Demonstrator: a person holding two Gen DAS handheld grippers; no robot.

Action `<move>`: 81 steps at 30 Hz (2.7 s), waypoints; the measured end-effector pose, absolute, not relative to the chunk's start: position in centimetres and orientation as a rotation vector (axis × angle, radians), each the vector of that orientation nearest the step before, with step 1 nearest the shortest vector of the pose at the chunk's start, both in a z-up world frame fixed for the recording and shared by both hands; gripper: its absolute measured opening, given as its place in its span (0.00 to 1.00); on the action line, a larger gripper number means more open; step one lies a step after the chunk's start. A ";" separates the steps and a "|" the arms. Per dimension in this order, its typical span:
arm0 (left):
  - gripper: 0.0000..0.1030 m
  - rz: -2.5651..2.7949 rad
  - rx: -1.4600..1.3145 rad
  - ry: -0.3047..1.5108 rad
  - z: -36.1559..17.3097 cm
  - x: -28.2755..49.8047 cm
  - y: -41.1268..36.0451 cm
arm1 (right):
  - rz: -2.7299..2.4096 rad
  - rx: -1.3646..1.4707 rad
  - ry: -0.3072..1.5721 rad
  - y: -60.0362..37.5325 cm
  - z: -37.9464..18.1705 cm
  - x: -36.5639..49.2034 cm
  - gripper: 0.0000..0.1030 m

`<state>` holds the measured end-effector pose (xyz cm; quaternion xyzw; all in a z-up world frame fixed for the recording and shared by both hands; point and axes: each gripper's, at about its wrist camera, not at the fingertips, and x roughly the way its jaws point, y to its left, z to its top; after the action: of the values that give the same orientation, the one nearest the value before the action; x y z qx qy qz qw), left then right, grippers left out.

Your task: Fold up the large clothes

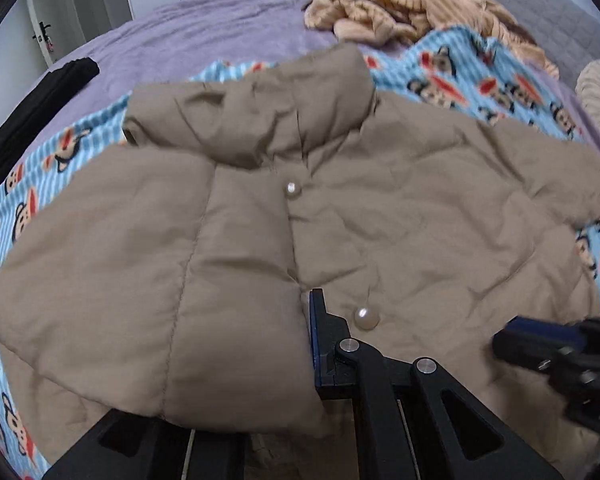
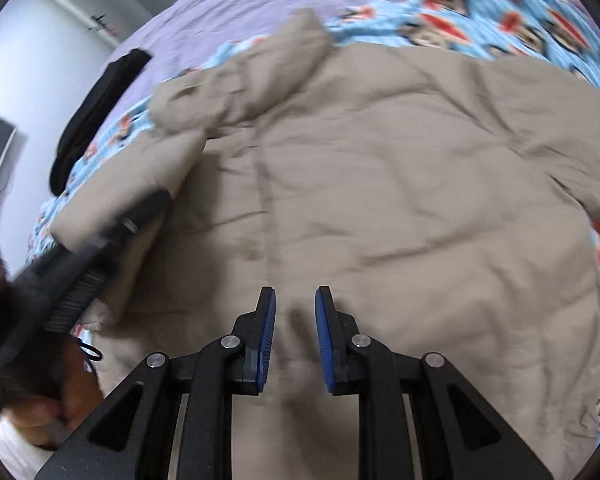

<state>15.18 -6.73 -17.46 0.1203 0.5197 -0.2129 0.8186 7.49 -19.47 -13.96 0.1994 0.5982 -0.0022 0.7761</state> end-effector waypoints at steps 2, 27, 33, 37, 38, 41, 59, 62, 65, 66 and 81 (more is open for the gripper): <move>0.09 -0.446 0.278 1.081 -17.8 14.2 -6.5 | -0.027 0.457 1.311 -21.1 -14.8 6.8 0.22; 0.88 -0.256 -0.565 1.323 -18.4 24.8 21.0 | 0.291 -0.110 1.103 -5.9 -9.6 10.8 0.84; 0.20 -0.275 -0.574 1.210 -17.7 25.7 19.2 | 0.295 -0.338 1.049 -0.7 -11.0 12.6 0.84; 0.19 -0.247 -0.349 1.069 -13.9 24.4 17.8 | 0.245 -0.270 1.062 -2.0 -12.1 14.2 0.32; 0.19 -0.240 -0.318 1.058 -13.7 24.3 17.7 | 0.227 -0.179 1.081 -3.6 -12.2 14.6 0.06; 0.19 -0.213 -0.282 1.084 -15.0 24.8 18.0 | 0.123 0.166 1.080 -10.3 -12.3 14.8 0.06; 0.28 -0.048 -0.115 1.069 -11.7 20.7 19.6 | 0.019 0.555 1.201 -22.5 -14.2 8.0 0.14; 0.28 -0.114 -0.071 1.103 -13.0 19.4 16.6 | -0.021 0.476 1.100 -23.2 -11.8 8.7 0.14; 0.28 -0.089 -0.024 1.153 -16.0 18.6 14.9 | 0.033 0.486 1.108 -23.2 -12.2 11.1 0.14; 0.28 -0.069 -0.003 1.160 -17.0 18.4 14.7 | 0.052 0.454 1.124 -22.6 -12.8 11.8 0.14; 0.72 -0.014 0.019 1.146 -15.3 16.9 15.8 | -0.060 0.500 1.255 -24.2 -16.3 9.4 0.11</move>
<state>16.91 15.76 -15.34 0.0091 0.5420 -0.0068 0.8403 9.43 -24.16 -16.28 0.2313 0.5806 -0.0276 0.7801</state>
